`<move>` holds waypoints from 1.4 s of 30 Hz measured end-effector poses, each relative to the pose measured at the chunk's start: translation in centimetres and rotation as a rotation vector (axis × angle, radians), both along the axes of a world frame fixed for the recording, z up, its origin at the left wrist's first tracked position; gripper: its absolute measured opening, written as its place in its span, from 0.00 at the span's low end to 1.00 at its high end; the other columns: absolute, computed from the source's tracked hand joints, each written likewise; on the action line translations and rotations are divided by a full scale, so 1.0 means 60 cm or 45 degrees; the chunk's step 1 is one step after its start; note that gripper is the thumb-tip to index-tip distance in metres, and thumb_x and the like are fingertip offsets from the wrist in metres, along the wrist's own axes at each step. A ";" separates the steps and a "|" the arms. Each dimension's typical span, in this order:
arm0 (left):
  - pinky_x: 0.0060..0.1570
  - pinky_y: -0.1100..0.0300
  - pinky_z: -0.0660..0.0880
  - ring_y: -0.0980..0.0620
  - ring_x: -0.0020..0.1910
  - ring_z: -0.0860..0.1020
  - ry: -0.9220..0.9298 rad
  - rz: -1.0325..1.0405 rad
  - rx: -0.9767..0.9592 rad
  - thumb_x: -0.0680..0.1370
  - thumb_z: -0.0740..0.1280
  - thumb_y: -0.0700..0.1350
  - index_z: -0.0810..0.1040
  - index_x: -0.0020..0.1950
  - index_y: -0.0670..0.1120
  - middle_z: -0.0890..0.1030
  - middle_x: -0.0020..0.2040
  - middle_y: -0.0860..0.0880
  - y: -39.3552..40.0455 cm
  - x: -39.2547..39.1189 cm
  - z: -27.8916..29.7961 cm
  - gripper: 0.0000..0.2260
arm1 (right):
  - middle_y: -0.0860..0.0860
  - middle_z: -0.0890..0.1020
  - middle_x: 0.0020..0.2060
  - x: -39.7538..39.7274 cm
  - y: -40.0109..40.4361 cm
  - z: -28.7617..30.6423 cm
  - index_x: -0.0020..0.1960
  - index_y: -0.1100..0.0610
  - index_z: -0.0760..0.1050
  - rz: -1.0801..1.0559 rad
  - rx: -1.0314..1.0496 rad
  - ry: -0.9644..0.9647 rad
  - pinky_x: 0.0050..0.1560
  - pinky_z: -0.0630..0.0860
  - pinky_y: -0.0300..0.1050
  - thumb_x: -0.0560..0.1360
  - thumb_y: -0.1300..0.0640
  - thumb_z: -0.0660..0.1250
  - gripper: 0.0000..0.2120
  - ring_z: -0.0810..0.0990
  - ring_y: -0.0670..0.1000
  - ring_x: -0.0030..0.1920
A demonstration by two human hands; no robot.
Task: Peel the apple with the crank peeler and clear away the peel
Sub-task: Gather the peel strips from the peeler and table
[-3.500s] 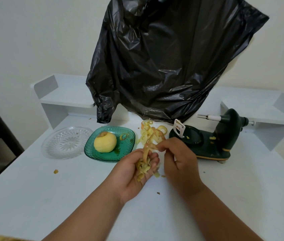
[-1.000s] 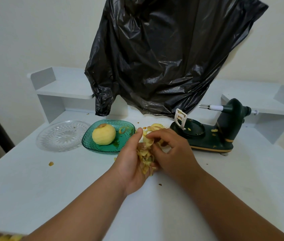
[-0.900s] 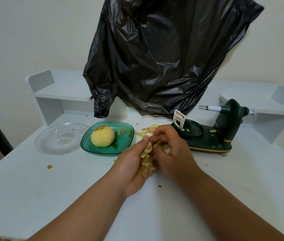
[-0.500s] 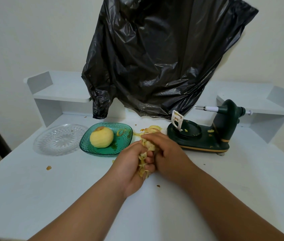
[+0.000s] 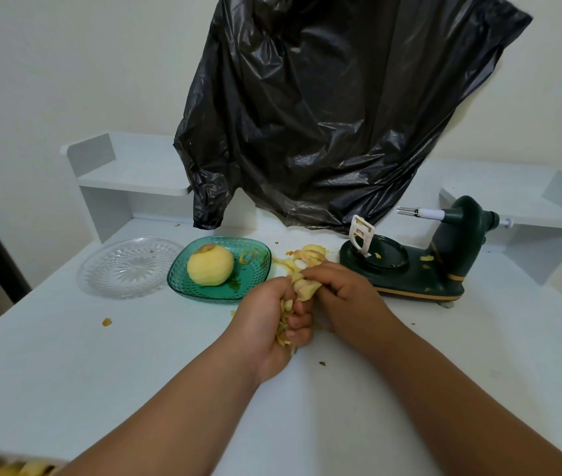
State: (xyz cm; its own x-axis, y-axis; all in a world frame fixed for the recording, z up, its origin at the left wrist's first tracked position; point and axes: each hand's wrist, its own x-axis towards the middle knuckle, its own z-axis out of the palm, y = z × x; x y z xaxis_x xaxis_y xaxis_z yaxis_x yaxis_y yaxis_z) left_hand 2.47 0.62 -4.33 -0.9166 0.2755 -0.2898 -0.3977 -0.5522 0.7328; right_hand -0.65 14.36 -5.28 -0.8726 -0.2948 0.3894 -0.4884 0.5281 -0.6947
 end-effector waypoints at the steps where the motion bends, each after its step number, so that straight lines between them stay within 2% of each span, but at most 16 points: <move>1: 0.18 0.69 0.56 0.55 0.20 0.60 -0.013 0.019 0.017 0.67 0.54 0.35 0.68 0.35 0.44 0.65 0.27 0.48 -0.001 0.000 0.000 0.07 | 0.48 0.80 0.47 0.000 0.000 0.000 0.52 0.56 0.82 -0.053 -0.035 0.011 0.50 0.67 0.24 0.75 0.70 0.63 0.15 0.76 0.41 0.49; 4: 0.18 0.69 0.55 0.55 0.20 0.59 -0.044 0.080 0.077 0.67 0.53 0.34 0.68 0.36 0.44 0.65 0.27 0.48 -0.002 -0.001 -0.002 0.07 | 0.45 0.81 0.45 -0.004 0.005 -0.002 0.48 0.54 0.81 -0.173 -0.155 0.010 0.46 0.68 0.25 0.76 0.68 0.61 0.14 0.76 0.39 0.46; 7: 0.17 0.69 0.56 0.55 0.21 0.59 -0.084 0.119 0.105 0.67 0.53 0.35 0.67 0.35 0.45 0.66 0.27 0.49 -0.001 -0.003 -0.004 0.07 | 0.43 0.79 0.36 -0.006 0.010 -0.001 0.46 0.52 0.80 -0.290 -0.349 -0.076 0.39 0.70 0.34 0.77 0.65 0.59 0.13 0.75 0.41 0.36; 9: 0.17 0.69 0.57 0.55 0.21 0.60 -0.090 0.123 0.105 0.67 0.53 0.35 0.66 0.35 0.45 0.66 0.27 0.48 -0.001 -0.004 -0.006 0.07 | 0.45 0.77 0.31 -0.003 0.009 0.002 0.46 0.53 0.80 -0.324 -0.459 -0.093 0.35 0.72 0.36 0.78 0.65 0.59 0.13 0.74 0.43 0.31; 13: 0.20 0.68 0.59 0.53 0.23 0.65 -0.087 0.083 0.048 0.68 0.54 0.36 0.69 0.38 0.43 0.70 0.29 0.46 0.001 -0.007 -0.008 0.06 | 0.49 0.80 0.35 0.007 0.002 0.013 0.48 0.51 0.80 -0.312 -0.583 -0.009 0.36 0.76 0.35 0.78 0.66 0.60 0.13 0.78 0.43 0.33; 15: 0.21 0.66 0.62 0.52 0.26 0.69 -0.078 0.038 0.032 0.69 0.55 0.38 0.71 0.40 0.42 0.73 0.32 0.44 0.002 -0.008 -0.009 0.06 | 0.49 0.82 0.39 0.013 -0.004 0.016 0.50 0.52 0.81 -0.266 -0.547 0.089 0.42 0.77 0.36 0.77 0.66 0.63 0.12 0.81 0.44 0.38; 18: 0.26 0.64 0.69 0.49 0.30 0.76 -0.022 -0.006 0.059 0.73 0.55 0.44 0.77 0.42 0.41 0.79 0.37 0.43 -0.001 -0.012 -0.015 0.13 | 0.47 0.83 0.47 0.023 -0.013 0.014 0.51 0.55 0.83 -0.130 -0.325 0.295 0.52 0.76 0.39 0.73 0.70 0.67 0.13 0.81 0.46 0.50; 20: 0.37 0.59 0.76 0.47 0.40 0.82 0.016 -0.051 0.087 0.77 0.54 0.51 0.82 0.50 0.41 0.83 0.47 0.42 -0.005 -0.015 -0.017 0.21 | 0.44 0.81 0.47 0.029 -0.017 0.013 0.51 0.55 0.83 -0.050 -0.160 0.385 0.54 0.75 0.36 0.70 0.72 0.68 0.16 0.80 0.45 0.52; 22: 0.47 0.54 0.76 0.45 0.48 0.82 0.045 -0.095 0.059 0.78 0.54 0.57 0.80 0.59 0.42 0.82 0.55 0.40 -0.006 -0.014 -0.015 0.25 | 0.46 0.81 0.47 0.034 -0.016 0.016 0.53 0.55 0.82 0.052 -0.068 0.362 0.54 0.75 0.38 0.68 0.73 0.63 0.21 0.79 0.45 0.52; 25: 0.53 0.51 0.74 0.42 0.55 0.79 0.063 -0.078 -0.001 0.78 0.56 0.60 0.77 0.63 0.41 0.80 0.58 0.38 -0.004 -0.010 -0.011 0.27 | 0.41 0.84 0.48 0.045 -0.012 0.024 0.55 0.51 0.77 0.149 -0.059 0.210 0.56 0.75 0.45 0.66 0.69 0.56 0.24 0.80 0.45 0.55; 27: 0.59 0.48 0.71 0.39 0.61 0.75 0.050 -0.073 0.015 0.78 0.57 0.61 0.76 0.64 0.41 0.77 0.62 0.38 -0.004 -0.009 -0.010 0.27 | 0.40 0.83 0.48 0.051 -0.012 0.027 0.55 0.48 0.74 0.123 -0.005 0.265 0.56 0.74 0.48 0.67 0.65 0.54 0.22 0.78 0.47 0.56; 30: 0.53 0.51 0.73 0.42 0.57 0.77 0.045 -0.067 0.039 0.79 0.55 0.61 0.78 0.63 0.43 0.79 0.60 0.39 -0.005 -0.010 -0.009 0.26 | 0.45 0.80 0.49 0.056 -0.019 0.028 0.55 0.50 0.76 0.031 0.103 0.487 0.53 0.74 0.50 0.72 0.61 0.55 0.17 0.73 0.47 0.55; 33: 0.47 0.54 0.75 0.45 0.51 0.80 0.040 -0.069 0.082 0.79 0.55 0.60 0.80 0.60 0.44 0.82 0.55 0.41 -0.005 -0.010 -0.011 0.24 | 0.52 0.79 0.45 0.053 -0.026 0.029 0.50 0.54 0.82 -0.074 0.128 0.669 0.50 0.74 0.53 0.70 0.66 0.65 0.13 0.71 0.46 0.52; 35: 0.49 0.53 0.74 0.44 0.53 0.79 0.032 -0.069 0.088 0.79 0.55 0.59 0.80 0.61 0.43 0.80 0.58 0.40 -0.005 -0.009 -0.011 0.24 | 0.53 0.81 0.42 0.051 -0.025 0.030 0.49 0.56 0.83 -0.044 0.160 0.736 0.48 0.75 0.52 0.68 0.69 0.69 0.13 0.74 0.48 0.50; 38: 0.54 0.50 0.71 0.43 0.58 0.75 0.036 -0.081 0.079 0.79 0.56 0.58 0.76 0.65 0.43 0.75 0.65 0.39 -0.006 -0.010 -0.009 0.24 | 0.51 0.83 0.40 0.052 -0.025 0.033 0.48 0.56 0.82 -0.017 0.195 0.724 0.48 0.76 0.50 0.69 0.67 0.72 0.10 0.76 0.49 0.46; 42: 0.60 0.48 0.68 0.44 0.59 0.74 0.011 -0.097 0.122 0.77 0.59 0.60 0.77 0.64 0.43 0.76 0.63 0.41 -0.008 -0.010 -0.007 0.25 | 0.47 0.81 0.41 0.055 -0.030 0.034 0.47 0.54 0.78 -0.082 0.135 0.620 0.44 0.74 0.41 0.70 0.61 0.73 0.08 0.76 0.46 0.43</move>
State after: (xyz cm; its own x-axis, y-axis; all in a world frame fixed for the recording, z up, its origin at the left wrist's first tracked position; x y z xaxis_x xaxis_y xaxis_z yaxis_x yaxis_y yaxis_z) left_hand 1.84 0.16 -4.77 -0.8942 0.3706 -0.2511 -0.4352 -0.5884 0.6815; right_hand 2.66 12.58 -3.25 -0.6146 -0.3064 0.7269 -0.7068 0.6230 -0.3350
